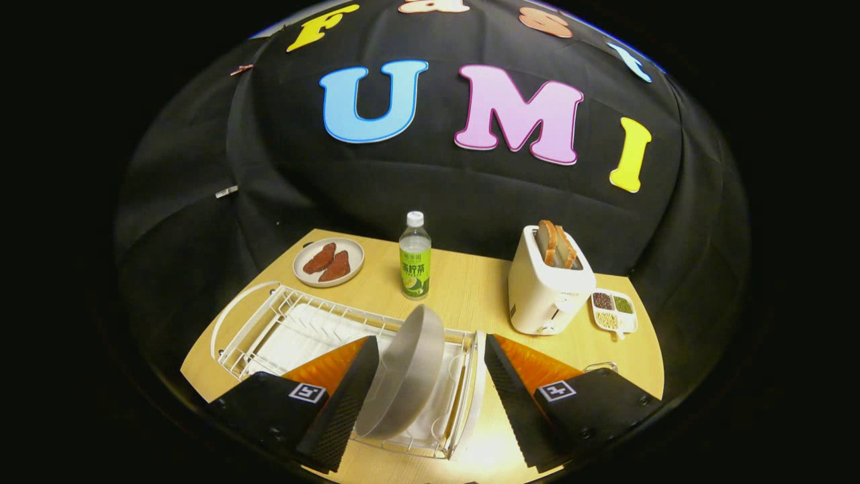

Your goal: Take the plate from the dish rack, then take the spoon from the basket and place it into the plate.

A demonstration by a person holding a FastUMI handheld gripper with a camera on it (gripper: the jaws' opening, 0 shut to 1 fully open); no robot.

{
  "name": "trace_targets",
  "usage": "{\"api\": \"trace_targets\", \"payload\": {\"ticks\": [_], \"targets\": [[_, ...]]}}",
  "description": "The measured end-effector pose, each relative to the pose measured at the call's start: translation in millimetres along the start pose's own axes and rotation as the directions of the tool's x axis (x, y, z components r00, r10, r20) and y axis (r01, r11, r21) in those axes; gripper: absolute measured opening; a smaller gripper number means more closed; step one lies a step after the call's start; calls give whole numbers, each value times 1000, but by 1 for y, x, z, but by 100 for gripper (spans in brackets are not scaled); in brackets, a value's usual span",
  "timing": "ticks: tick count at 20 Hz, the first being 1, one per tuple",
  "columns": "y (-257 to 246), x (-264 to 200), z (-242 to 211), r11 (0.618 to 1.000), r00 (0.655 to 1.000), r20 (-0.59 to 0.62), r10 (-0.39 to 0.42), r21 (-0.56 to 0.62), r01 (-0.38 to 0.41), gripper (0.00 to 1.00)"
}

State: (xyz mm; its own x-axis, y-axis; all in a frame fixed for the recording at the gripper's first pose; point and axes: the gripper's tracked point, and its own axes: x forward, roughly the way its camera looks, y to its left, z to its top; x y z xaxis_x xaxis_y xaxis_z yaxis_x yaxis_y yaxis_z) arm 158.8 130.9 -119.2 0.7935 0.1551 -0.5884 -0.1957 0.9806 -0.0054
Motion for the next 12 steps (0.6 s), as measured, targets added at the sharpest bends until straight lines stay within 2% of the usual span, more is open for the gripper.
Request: {"api": "trace_targets", "payload": {"ticks": [2,3,4,5,9,12], "targets": [[5,9,-17,999,996,-91,13,54,-8,97],[6,14,-25,997,990,-141,16,83,-4,92],[8,20,-32,994,983,-181,26,110,-6,85],[11,21,-35,991,977,-209,36,137,-8,68],[19,27,-36,980,967,-247,65,199,-15,45],[17,28,-39,978,955,-293,41,208,21,42]]}}
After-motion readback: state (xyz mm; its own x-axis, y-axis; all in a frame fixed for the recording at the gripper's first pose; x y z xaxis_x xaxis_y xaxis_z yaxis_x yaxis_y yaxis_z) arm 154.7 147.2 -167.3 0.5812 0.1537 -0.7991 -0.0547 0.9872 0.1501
